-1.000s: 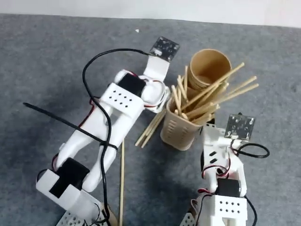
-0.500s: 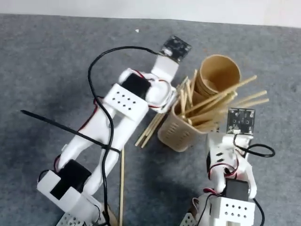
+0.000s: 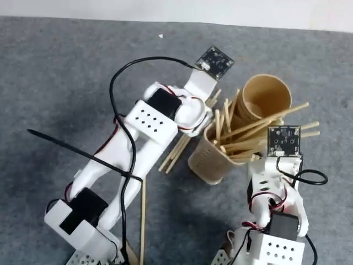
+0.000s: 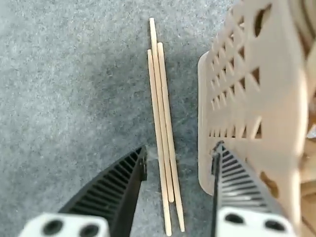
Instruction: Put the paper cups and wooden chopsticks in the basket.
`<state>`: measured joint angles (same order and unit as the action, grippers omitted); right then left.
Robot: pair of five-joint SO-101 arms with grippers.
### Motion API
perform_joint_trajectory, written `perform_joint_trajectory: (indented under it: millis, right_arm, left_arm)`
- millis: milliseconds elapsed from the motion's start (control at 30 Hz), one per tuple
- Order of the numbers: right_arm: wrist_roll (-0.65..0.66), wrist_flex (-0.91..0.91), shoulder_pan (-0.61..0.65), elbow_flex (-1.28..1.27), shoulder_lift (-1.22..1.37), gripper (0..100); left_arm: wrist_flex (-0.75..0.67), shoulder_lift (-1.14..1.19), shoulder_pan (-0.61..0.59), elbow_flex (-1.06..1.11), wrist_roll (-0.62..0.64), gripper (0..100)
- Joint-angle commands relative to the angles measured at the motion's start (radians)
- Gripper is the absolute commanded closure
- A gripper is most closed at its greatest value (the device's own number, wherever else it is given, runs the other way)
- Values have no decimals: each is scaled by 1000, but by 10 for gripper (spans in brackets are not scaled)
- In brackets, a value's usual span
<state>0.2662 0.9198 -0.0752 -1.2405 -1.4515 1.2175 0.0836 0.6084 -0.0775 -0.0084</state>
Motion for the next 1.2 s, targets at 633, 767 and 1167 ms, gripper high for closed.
perform_joint_trajectory:
  millis: [633,767,1167]
  right_arm:
    - [-54,12,-246,-113,-8,711]
    - [-52,87,-309,-131,-10,711]
    - [-40,-8,-311,-294,-10,711]
  left_arm:
    - [3,-1,-377,108,18,776]
    - [-31,-1,-297,223,-94,768]
    - [-192,38,-186,360,-150,768]
